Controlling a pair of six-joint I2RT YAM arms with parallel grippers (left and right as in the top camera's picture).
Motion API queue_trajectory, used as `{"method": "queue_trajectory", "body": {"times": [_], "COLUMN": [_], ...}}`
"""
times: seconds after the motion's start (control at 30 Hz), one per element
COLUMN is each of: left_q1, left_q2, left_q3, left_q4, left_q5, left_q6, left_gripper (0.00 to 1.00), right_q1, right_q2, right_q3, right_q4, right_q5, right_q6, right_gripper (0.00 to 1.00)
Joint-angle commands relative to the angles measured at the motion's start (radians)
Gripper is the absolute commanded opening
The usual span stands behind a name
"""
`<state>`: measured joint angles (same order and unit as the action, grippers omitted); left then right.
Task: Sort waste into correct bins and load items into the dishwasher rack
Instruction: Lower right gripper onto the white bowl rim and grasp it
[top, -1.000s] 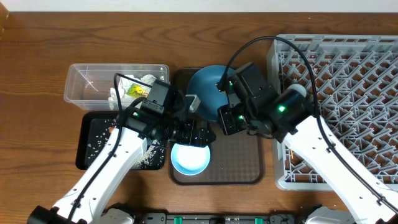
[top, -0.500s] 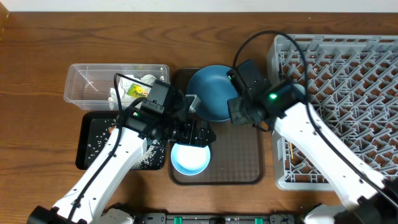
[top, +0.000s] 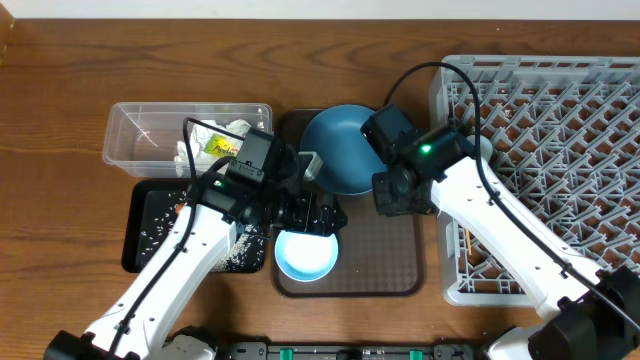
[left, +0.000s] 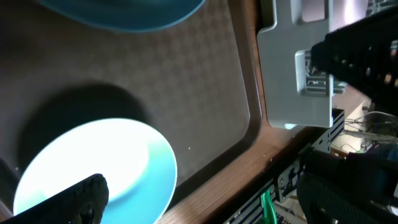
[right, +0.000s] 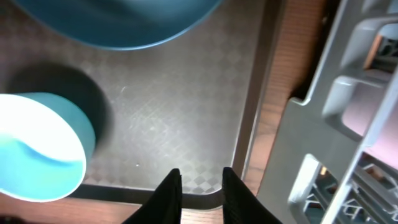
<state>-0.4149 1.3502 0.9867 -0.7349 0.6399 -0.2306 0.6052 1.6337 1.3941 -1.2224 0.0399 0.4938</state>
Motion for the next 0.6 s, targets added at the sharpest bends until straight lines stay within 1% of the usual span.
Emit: {"method": "queue_trajectory", "body": {"times": [0.0,0.03,0.1,0.2,0.33,0.47,0.5,0.53,0.57], "left_q1": [0.017,0.034,0.086,0.199,0.399,0.553,0.586,0.613,0.631], "left_q2": [0.002,0.002,0.002,0.002,0.002,0.002,0.002,0.002,0.002], "left_q3": [-0.008,-0.008,-0.008,-0.005,-0.005,-0.005,-0.005,-0.005,-0.005], "left_q4": [0.003,-0.007,-0.023,-0.051,-0.092,-0.122,-0.127,-0.129,-0.129], "left_q5": [-0.1,-0.15,-0.181,-0.18,-0.168,-0.121,-0.117,-0.117,-0.117], "left_q6": [0.013,0.012,0.008,-0.013,-0.018,-0.018,-0.018,-0.018,-0.018], "left_gripper": [0.99,0.99,0.99,0.99,0.99,0.99,0.99,0.99,0.99], "right_q1": [-0.002,-0.002,-0.002,0.003,0.032,0.074,0.087,0.103,0.122], "right_q2": [0.005,0.005,0.005,0.005,0.005,0.005,0.005,0.005,0.005], "right_q3": [0.008,0.005,-0.003,-0.027,-0.079,-0.13,-0.144,-0.161,-0.18], "right_q4": [-0.005,-0.004,-0.004,0.006,0.053,0.155,0.192,0.237,0.282], "right_q5": [-0.047,-0.06,-0.087,-0.114,-0.13,-0.22,-0.254,-0.289,-0.312], "right_q6": [0.022,0.023,0.022,0.022,0.022,0.022,0.022,0.022,0.022], "right_gripper": [0.23,0.23,0.23,0.22,0.24,0.23,0.25,0.33,0.36]}}
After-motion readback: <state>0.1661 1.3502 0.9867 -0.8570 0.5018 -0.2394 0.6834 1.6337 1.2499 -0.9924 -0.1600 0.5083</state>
